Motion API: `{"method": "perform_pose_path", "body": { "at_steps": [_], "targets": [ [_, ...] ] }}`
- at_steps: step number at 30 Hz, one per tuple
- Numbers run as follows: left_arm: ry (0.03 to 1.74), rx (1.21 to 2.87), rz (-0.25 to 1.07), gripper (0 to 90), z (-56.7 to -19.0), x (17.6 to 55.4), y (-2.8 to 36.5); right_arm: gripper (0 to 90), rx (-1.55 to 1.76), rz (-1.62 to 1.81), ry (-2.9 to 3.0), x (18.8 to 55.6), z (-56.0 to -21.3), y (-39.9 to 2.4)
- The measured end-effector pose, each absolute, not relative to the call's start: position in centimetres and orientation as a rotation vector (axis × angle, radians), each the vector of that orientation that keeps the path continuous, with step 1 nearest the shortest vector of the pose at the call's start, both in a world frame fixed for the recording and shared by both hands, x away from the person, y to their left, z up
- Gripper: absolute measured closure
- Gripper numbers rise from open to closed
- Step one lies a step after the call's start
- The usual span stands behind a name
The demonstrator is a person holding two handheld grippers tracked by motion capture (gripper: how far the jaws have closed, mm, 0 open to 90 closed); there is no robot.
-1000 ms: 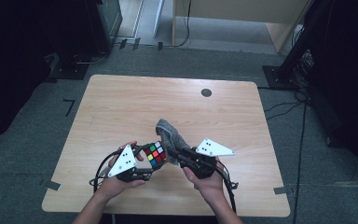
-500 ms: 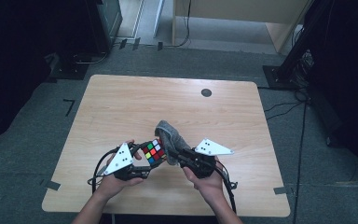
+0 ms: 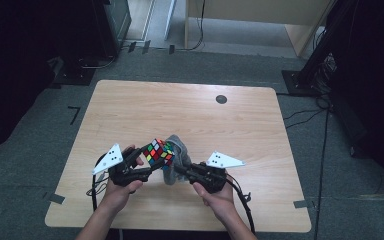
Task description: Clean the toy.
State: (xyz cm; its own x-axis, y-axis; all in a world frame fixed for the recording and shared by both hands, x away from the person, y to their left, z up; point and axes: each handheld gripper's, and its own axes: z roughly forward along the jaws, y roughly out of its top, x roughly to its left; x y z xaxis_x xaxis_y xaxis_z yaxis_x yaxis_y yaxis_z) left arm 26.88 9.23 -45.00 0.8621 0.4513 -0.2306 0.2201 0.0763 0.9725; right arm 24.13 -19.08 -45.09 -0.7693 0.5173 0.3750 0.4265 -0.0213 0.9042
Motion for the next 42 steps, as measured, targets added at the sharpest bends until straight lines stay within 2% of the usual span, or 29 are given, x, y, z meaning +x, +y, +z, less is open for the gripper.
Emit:
{"method": "perform_pose_path", "body": {
  "at_steps": [9,15,19,24,31,42],
  "targets": [
    [0.597,1.435,0.121,33.9,-44.9,27.3,10.0,78.0,0.888,1.835,2.267,23.3,-45.7,-17.2],
    [0.584,1.456,0.088,33.9,-45.0,27.3,9.5,77.8,0.925,1.894,2.103,23.4,-44.9,-18.7],
    [0.593,1.448,0.072,33.9,-45.0,27.3,9.6,77.4,0.857,1.873,2.142,23.0,-45.3,-18.0],
    [0.597,1.445,0.078,33.9,-45.0,27.4,9.8,77.3,0.757,1.793,2.202,22.5,-45.4,-16.9],
    [0.604,1.474,0.082,33.9,-45.2,27.3,9.4,76.8,0.858,1.883,2.078,23.0,-44.8,-18.7],
    [0.632,1.452,0.082,33.9,-45.1,27.4,9.6,77.7,0.809,1.846,2.225,22.6,-45.6,-16.8]
  ]
}}
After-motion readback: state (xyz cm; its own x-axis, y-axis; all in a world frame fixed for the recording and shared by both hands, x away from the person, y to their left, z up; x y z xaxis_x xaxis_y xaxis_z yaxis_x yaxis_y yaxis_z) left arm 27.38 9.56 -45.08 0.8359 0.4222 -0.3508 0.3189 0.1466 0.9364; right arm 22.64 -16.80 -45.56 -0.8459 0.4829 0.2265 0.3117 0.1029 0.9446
